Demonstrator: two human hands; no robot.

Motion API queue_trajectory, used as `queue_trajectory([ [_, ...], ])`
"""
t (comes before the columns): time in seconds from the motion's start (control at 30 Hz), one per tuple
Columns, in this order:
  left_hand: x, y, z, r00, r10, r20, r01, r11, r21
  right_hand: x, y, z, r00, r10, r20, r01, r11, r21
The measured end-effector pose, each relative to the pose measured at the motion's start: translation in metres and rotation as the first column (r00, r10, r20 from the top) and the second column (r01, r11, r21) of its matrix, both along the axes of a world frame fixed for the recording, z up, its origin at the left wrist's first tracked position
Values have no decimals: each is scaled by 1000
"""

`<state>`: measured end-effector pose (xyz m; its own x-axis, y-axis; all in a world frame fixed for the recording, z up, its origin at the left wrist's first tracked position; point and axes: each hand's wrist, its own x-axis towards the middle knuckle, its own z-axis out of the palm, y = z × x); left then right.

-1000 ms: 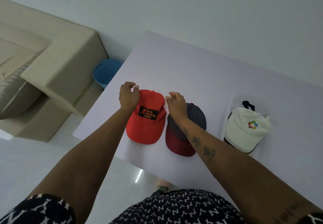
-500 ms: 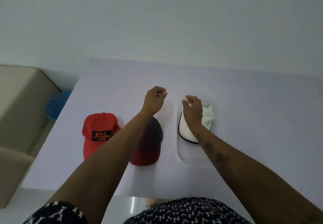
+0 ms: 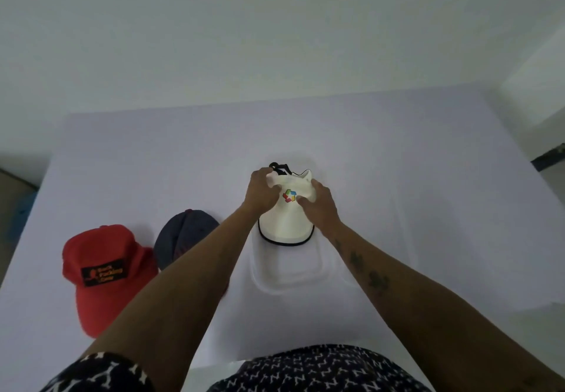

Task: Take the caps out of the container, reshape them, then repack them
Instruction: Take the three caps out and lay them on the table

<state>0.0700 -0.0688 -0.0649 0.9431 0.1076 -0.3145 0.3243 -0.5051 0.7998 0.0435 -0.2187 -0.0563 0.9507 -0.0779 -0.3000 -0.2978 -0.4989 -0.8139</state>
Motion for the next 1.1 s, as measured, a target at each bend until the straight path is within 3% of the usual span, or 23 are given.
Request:
queue_trajectory([
  [0.23,3,12,-23,993,26,-115,-17,996,83,16,7,-32,998,-31,-54,28,998,-61],
  [0.43,3,12,-27,995,75,-69,-71,995,63,17,5,-37,998,-51,28,53,994,-97],
  [0.67,4,18,-8,989,145,-18,-146,983,-109,16,8,-26,980,-71,187,95,988,-122],
  [0.87,14,34,33,972,214,94,-185,950,-250,31,26,14,920,-123,372,155,986,-55],
  [1.1,7,100,85,909,373,185,-297,892,-340,51,95,65,848,-42,529,46,999,5],
])
